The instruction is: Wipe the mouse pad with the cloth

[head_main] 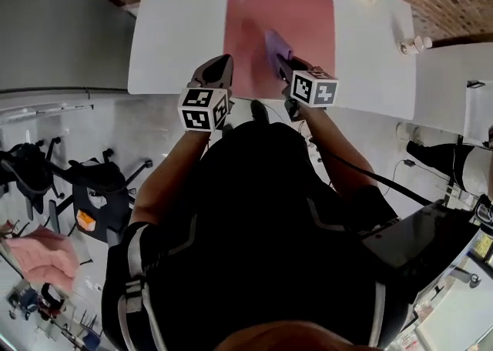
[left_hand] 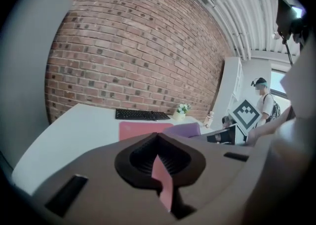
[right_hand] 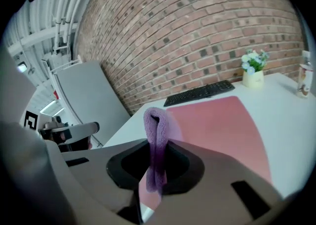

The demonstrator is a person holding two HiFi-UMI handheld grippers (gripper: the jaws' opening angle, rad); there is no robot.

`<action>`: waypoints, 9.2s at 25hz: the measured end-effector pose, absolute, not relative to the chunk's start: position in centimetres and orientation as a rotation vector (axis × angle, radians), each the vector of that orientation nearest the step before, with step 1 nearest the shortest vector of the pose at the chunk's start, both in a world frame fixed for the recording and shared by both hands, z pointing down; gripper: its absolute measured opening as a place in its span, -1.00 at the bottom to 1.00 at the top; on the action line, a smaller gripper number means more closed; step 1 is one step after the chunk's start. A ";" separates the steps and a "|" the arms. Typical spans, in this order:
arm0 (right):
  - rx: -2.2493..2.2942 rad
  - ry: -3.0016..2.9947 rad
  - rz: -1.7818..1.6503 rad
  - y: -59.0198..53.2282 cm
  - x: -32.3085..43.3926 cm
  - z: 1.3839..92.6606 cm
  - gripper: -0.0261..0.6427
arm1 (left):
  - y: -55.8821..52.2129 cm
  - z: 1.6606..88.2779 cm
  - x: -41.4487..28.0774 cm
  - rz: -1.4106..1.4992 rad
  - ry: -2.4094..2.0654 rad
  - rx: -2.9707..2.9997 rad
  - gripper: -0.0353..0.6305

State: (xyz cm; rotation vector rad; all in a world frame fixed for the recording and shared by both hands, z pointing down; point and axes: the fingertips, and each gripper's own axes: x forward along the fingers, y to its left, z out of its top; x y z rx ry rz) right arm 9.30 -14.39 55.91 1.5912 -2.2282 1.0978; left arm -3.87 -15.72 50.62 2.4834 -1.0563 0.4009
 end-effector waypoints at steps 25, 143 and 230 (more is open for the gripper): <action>1.707 -1.688 0.853 -12.1 28.0 67.0 -0.75 | -18.7 54.4 2.2 0.580 -0.989 2.494 -0.88; 1.439 -1.859 0.877 -28.5 14.9 67.4 -0.75 | -26.6 50.4 -5.8 0.352 -1.266 2.292 -0.88; 1.800 -1.753 0.861 -33.4 35.4 66.0 -0.74 | -30.1 52.2 6.9 0.509 -1.061 2.438 -0.88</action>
